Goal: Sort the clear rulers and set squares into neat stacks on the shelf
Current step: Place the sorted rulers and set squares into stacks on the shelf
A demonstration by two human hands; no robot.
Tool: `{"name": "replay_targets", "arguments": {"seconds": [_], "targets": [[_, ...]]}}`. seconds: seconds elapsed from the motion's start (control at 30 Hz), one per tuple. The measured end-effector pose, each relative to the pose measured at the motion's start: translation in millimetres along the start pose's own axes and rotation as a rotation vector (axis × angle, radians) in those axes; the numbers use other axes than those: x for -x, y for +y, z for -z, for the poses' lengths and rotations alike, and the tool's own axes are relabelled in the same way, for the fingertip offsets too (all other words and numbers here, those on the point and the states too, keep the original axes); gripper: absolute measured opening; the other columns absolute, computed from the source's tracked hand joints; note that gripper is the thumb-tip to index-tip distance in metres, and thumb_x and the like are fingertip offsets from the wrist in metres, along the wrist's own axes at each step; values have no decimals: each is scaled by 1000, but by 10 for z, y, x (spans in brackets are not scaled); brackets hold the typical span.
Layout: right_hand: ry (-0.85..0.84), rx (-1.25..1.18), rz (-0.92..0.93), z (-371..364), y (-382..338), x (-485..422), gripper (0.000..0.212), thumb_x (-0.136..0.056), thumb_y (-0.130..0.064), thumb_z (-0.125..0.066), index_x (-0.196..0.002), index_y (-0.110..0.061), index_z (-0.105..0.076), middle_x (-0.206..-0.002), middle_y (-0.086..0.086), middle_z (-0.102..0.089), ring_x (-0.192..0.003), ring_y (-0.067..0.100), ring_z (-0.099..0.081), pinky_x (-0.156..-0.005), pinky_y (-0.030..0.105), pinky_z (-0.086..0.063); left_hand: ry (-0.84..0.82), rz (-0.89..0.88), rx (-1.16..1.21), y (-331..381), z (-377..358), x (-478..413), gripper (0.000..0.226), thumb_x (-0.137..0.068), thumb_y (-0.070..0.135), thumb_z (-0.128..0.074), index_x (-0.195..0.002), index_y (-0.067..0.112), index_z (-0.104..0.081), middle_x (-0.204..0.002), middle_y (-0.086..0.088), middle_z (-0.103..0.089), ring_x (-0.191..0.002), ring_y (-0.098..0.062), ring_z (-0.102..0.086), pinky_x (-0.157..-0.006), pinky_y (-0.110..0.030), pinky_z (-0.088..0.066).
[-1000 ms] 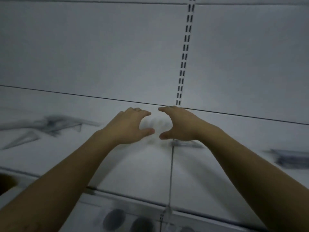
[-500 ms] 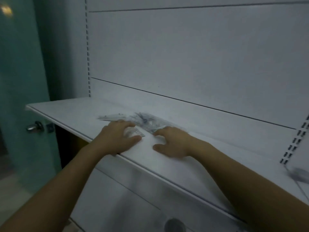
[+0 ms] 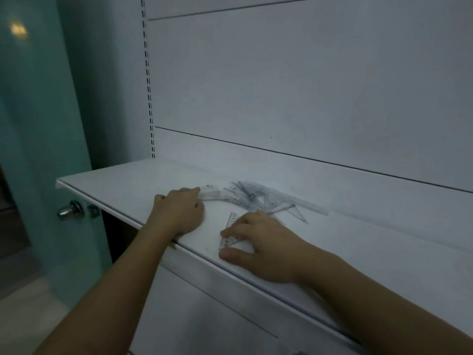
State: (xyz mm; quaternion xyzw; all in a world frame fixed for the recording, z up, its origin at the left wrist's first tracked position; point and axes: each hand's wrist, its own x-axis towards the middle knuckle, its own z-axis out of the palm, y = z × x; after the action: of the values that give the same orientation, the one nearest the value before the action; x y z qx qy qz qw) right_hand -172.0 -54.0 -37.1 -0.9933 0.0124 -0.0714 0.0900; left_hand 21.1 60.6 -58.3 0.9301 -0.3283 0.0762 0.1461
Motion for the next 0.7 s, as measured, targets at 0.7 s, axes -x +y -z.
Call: {"name": "replay_targets", "arguments": {"seconds": [0.7], "targets": [[-113, -22, -164, 338, 206, 71, 50, -88, -63, -46, -121, -27, -59, -124, -1, -56, -114, 19, -52, -97, 34, -42, 292, -320, 330, 124, 104, 360, 13, -90, 21, -64, -102, 20, -66, -91, 6, -57, -71, -6, -50, -67, -23, -36]]}}
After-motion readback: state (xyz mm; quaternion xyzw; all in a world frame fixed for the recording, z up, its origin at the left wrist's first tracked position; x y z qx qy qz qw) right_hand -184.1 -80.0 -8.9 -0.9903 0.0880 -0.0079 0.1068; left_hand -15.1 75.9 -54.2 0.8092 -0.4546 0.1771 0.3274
